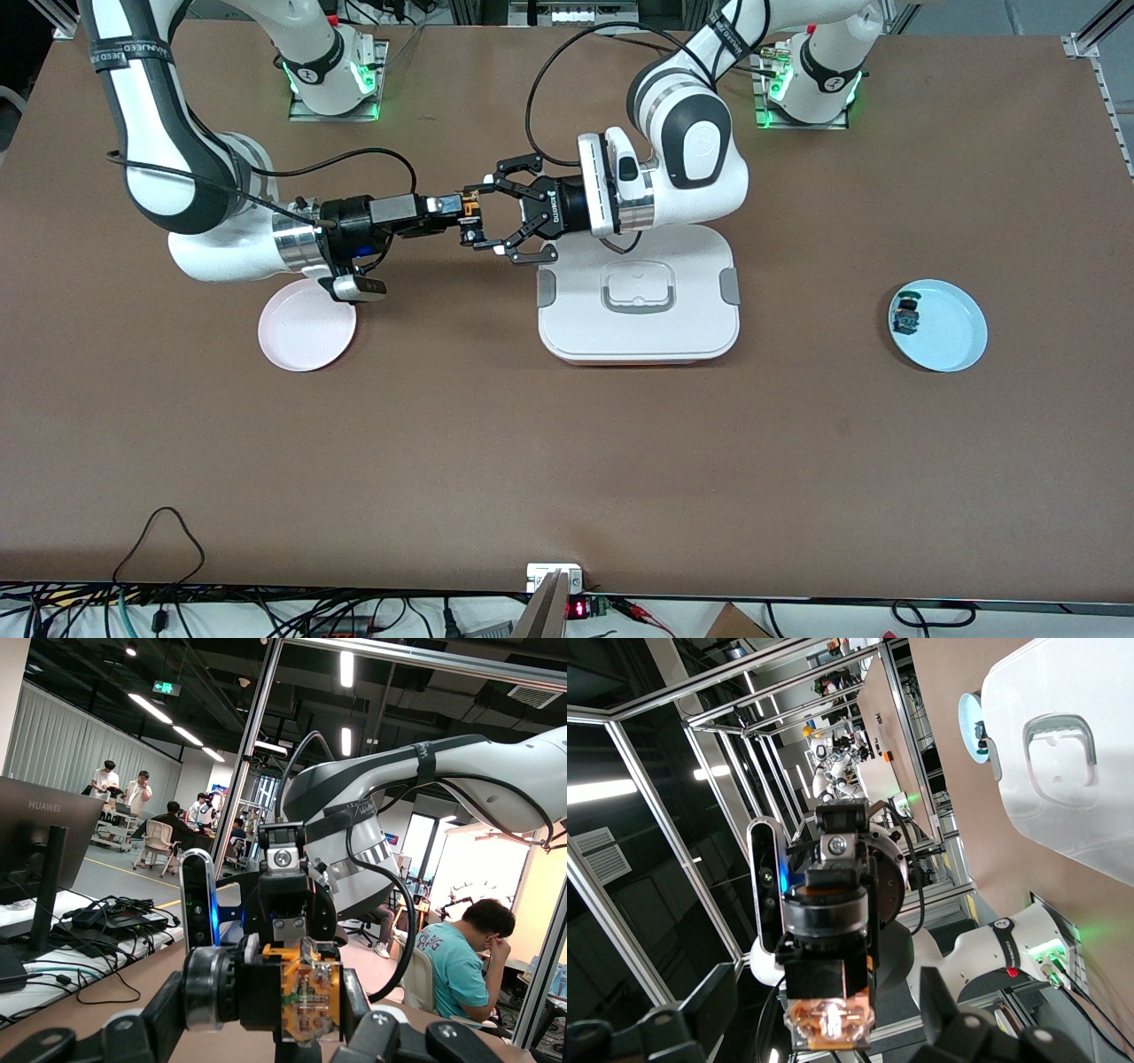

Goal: Transfer orange switch to right arm and place
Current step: 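Close the right gripper on the orange switch held by the left gripper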

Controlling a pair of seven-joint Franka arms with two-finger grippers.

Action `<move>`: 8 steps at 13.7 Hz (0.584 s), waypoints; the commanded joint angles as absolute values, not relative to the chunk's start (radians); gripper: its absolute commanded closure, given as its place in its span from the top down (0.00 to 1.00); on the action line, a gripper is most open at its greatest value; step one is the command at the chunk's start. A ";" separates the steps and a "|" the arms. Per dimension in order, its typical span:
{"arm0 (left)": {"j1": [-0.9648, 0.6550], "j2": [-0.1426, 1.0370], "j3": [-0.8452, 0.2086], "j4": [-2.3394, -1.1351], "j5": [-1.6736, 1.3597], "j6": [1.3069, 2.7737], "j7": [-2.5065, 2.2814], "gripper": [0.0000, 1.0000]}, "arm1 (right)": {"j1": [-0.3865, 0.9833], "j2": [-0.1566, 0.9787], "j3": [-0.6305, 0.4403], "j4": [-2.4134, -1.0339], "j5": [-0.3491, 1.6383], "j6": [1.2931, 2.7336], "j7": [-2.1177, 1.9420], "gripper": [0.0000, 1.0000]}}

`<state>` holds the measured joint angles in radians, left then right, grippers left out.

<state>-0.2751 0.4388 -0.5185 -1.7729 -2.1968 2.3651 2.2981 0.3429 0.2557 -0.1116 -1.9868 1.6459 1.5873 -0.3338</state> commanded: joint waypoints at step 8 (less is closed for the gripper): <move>-0.287 0.449 -0.514 -1.746 -2.227 2.381 2.329 0.24 | 0.356 0.262 -0.115 -1.971 1.677 1.569 -0.340 0.00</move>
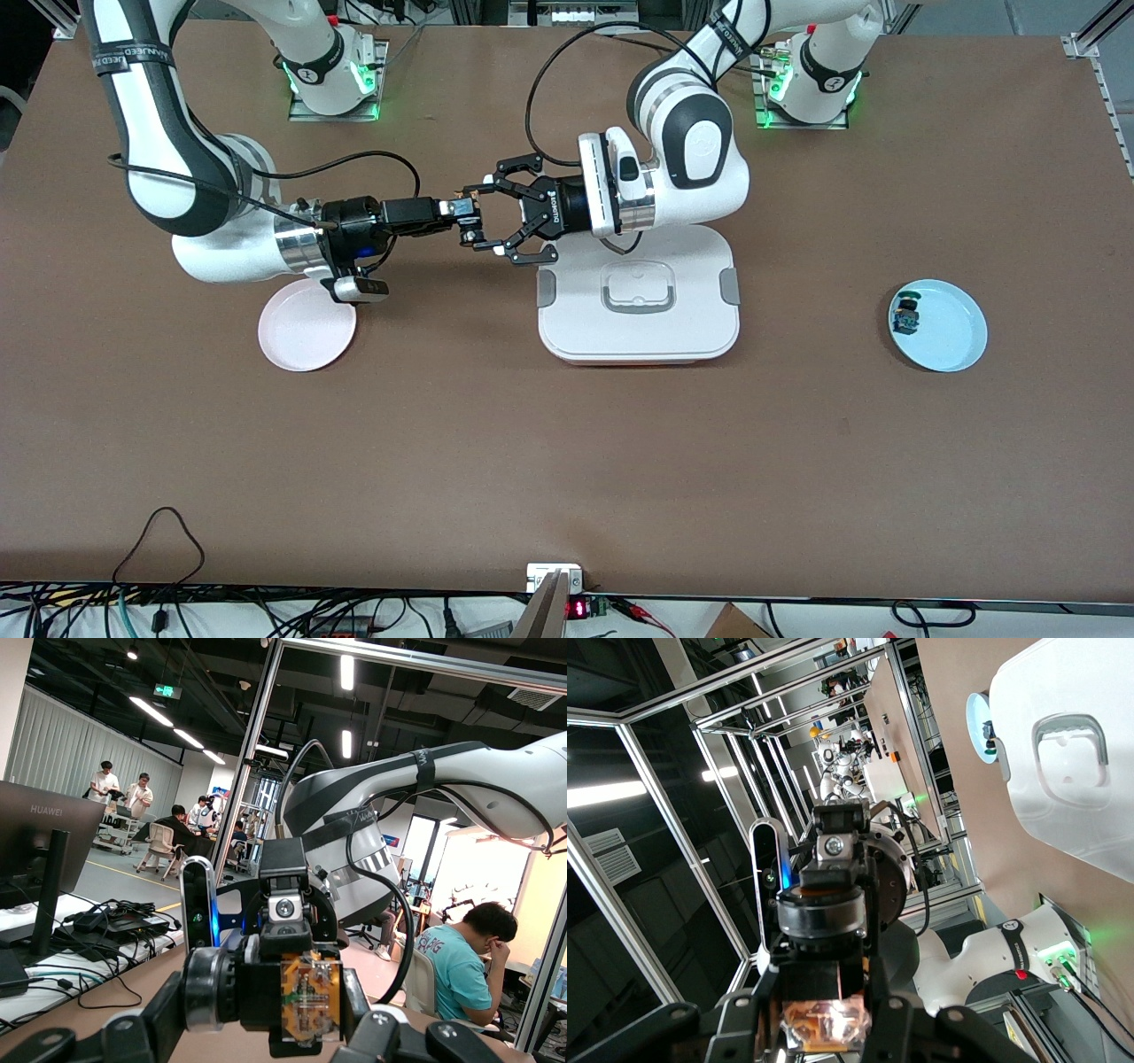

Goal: Transfer orange switch to right arm and place
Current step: 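Close the right gripper on the orange switch held by the left gripper, then open the left gripper and draw it back from the switch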

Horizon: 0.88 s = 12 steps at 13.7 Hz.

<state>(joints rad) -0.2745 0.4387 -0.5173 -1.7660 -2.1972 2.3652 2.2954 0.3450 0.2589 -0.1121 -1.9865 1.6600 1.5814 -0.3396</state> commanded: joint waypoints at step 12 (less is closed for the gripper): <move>-0.158 0.388 -0.515 -1.763 -1.861 2.304 1.930 1.00 | 0.296 0.256 -0.118 -1.964 1.596 1.582 -0.351 0.00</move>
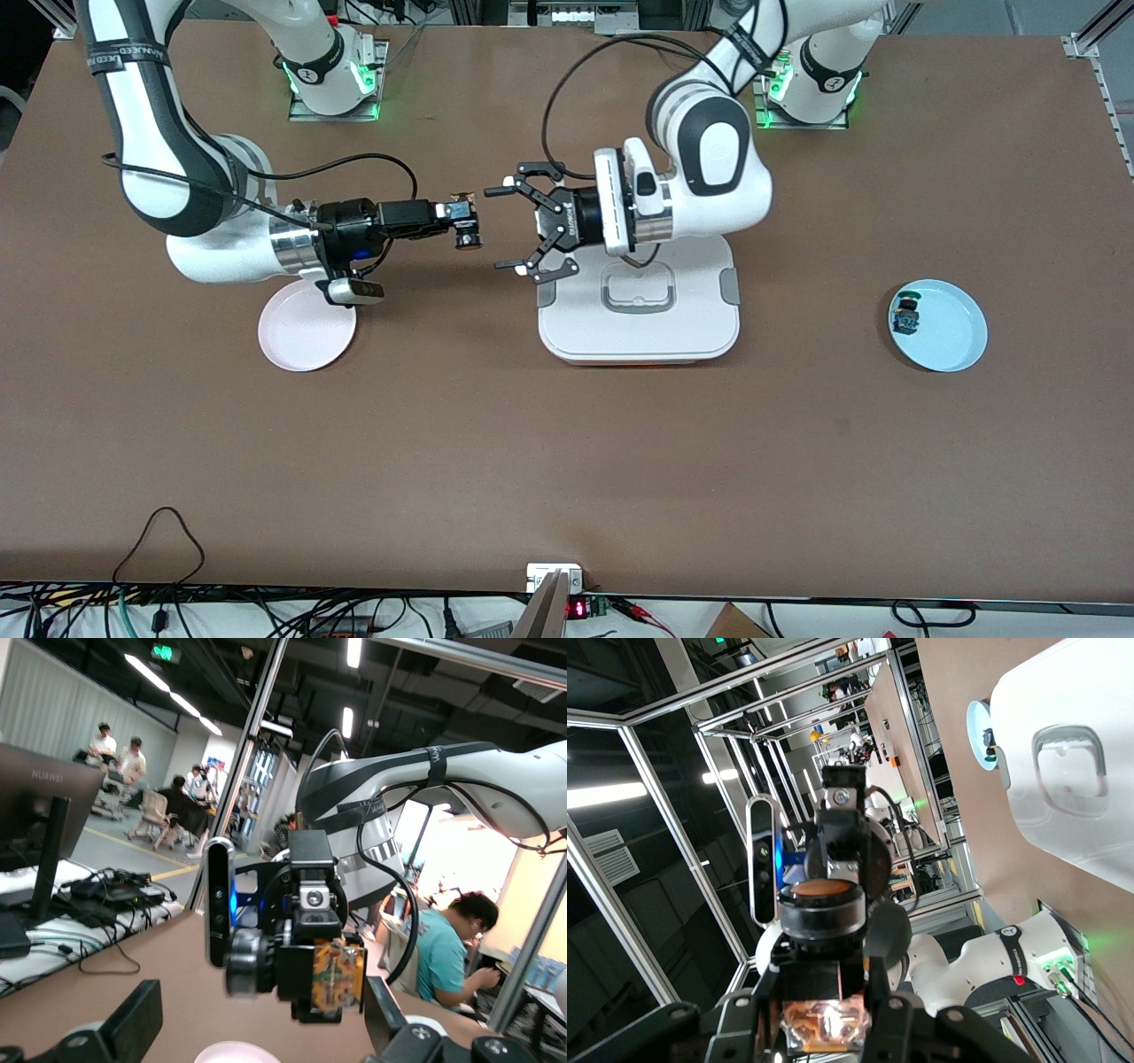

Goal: Transfer orange switch to right arm and place
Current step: 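Open the left gripper and draw it back from the switch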

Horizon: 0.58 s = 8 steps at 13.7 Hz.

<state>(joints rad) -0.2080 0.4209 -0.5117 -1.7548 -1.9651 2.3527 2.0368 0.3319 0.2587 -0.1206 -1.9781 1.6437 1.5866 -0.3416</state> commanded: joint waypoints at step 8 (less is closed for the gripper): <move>0.037 0.331 -0.512 -1.695 -1.173 1.978 1.351 1.00 | 0.164 0.219 -0.121 -1.912 1.159 1.577 -0.354 0.00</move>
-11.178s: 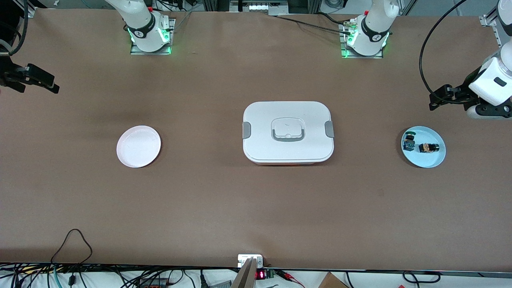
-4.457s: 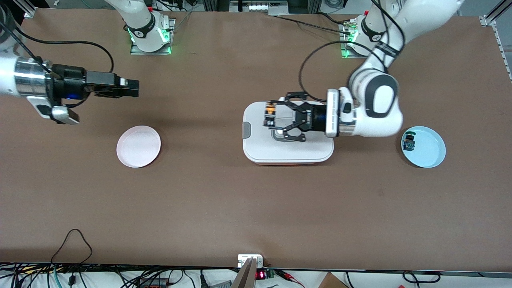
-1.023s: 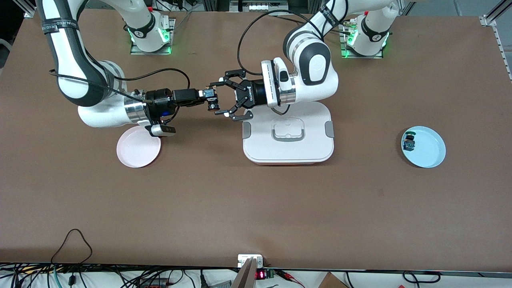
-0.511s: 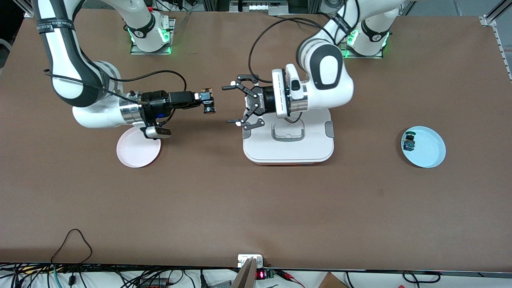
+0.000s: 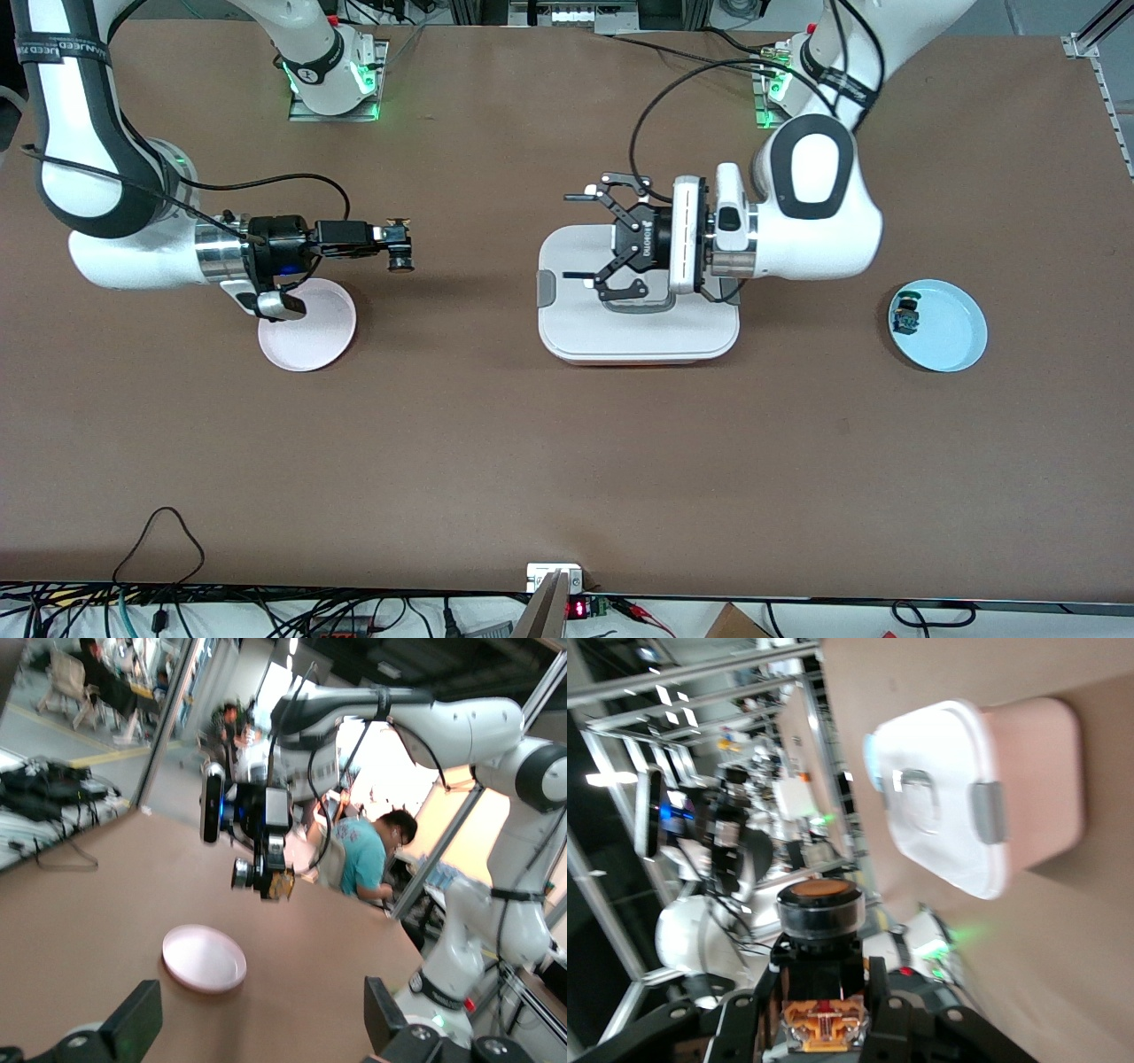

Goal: Transfer orange switch to right arm and place
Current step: 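Open the left gripper and draw it back from the switch, then lower the switch onto the white plate while the left gripper withdraws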

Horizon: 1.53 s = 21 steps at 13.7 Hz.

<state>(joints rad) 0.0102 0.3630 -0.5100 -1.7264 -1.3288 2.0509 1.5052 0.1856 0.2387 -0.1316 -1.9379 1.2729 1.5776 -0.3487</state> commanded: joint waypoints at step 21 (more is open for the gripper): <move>0.133 0.341 -0.497 -1.367 0.276 1.352 0.203 1.00 | 0.140 0.236 -0.117 -2.091 0.037 2.276 -1.468 0.00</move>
<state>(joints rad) 0.1309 0.3335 -0.4956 -1.4513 0.2243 1.4169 0.2641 0.1418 0.2376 -0.1219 -2.0204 0.0546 2.1924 -1.4244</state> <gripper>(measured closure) 0.000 0.595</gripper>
